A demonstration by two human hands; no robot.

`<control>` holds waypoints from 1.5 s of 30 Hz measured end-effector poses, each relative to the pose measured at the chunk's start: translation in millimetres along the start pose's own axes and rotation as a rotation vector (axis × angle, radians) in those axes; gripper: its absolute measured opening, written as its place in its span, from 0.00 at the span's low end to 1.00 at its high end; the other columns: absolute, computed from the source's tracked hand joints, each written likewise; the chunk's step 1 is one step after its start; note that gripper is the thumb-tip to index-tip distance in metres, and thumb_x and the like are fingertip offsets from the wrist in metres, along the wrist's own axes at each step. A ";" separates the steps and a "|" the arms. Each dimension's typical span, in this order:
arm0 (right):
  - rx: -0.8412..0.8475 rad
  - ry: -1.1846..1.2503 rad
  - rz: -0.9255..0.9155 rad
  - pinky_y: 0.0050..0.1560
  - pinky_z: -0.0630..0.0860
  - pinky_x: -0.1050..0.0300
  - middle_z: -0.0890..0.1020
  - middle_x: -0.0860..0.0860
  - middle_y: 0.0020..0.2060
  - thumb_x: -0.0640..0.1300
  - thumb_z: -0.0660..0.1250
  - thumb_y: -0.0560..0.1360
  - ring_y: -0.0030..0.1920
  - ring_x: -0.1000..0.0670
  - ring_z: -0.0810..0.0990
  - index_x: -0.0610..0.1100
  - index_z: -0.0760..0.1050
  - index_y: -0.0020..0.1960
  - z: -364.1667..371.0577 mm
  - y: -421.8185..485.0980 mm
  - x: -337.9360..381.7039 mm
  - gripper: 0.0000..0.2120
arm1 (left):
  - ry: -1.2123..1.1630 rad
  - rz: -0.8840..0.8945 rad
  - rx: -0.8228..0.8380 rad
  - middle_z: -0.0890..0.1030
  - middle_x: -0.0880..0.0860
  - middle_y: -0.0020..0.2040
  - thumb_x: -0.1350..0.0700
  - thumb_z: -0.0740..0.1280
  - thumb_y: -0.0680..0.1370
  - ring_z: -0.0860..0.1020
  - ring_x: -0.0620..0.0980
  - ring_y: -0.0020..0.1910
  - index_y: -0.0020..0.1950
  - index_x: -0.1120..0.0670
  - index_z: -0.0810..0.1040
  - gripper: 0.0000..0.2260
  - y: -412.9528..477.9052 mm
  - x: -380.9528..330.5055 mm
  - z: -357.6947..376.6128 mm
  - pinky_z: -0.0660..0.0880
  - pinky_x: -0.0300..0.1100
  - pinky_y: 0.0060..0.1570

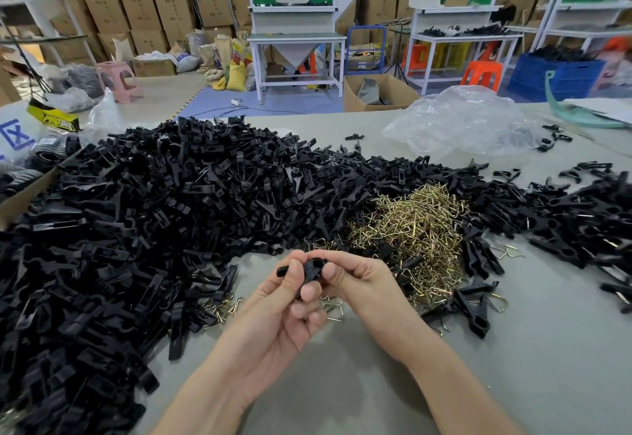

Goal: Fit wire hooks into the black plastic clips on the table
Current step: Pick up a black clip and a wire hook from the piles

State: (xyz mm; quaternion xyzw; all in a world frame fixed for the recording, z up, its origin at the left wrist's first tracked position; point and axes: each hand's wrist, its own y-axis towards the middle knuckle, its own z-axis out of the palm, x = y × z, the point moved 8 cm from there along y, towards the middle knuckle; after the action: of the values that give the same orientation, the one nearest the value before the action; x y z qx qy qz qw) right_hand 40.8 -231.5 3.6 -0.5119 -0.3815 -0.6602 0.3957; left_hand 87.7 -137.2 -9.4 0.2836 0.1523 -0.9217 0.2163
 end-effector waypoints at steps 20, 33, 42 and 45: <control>-0.080 -0.083 -0.091 0.50 0.79 0.63 0.87 0.52 0.44 0.36 0.67 0.79 0.46 0.55 0.84 0.47 0.82 0.58 -11.6 3.7 1.0 0.11 | 0.357 0.066 -0.141 0.83 0.60 0.43 0.54 0.70 0.74 0.79 0.50 0.32 0.56 0.59 0.80 0.14 1.4 -21.9 -18.9 0.80 0.43 0.35; -0.049 -0.164 -0.092 0.49 0.78 0.64 0.87 0.53 0.43 0.34 0.66 0.80 0.44 0.56 0.85 0.49 0.81 0.57 -8.0 5.5 -0.7 0.13 | 0.469 0.059 -0.149 0.82 0.57 0.41 0.52 0.71 0.71 0.78 0.48 0.33 0.47 0.57 0.86 0.10 1.6 -21.6 -22.8 0.78 0.40 0.33; -0.151 -0.113 -0.087 0.47 0.80 0.62 0.87 0.51 0.42 0.37 0.66 0.81 0.44 0.52 0.86 0.45 0.80 0.58 -17.7 0.0 -1.1 0.08 | 0.678 0.362 -0.339 0.84 0.56 0.39 0.50 0.63 0.82 0.78 0.50 0.32 0.51 0.53 0.81 0.10 0.1 -41.3 -35.6 0.76 0.40 0.31; -0.210 0.025 -0.074 0.47 0.81 0.59 0.88 0.46 0.45 0.37 0.67 0.80 0.43 0.49 0.86 0.42 0.78 0.59 -21.5 -6.0 0.2 0.08 | 0.822 0.457 -0.307 0.83 0.54 0.38 0.51 0.61 0.83 0.78 0.49 0.32 0.53 0.53 0.79 0.10 -7.8 -43.7 -27.6 0.76 0.39 0.31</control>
State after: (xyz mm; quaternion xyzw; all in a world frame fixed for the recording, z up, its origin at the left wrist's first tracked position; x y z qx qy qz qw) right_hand 27.3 -248.7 -0.8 -0.5279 -0.3237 -0.7170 0.3199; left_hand 129.1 -105.7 -4.4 0.6148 0.2930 -0.6293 0.3744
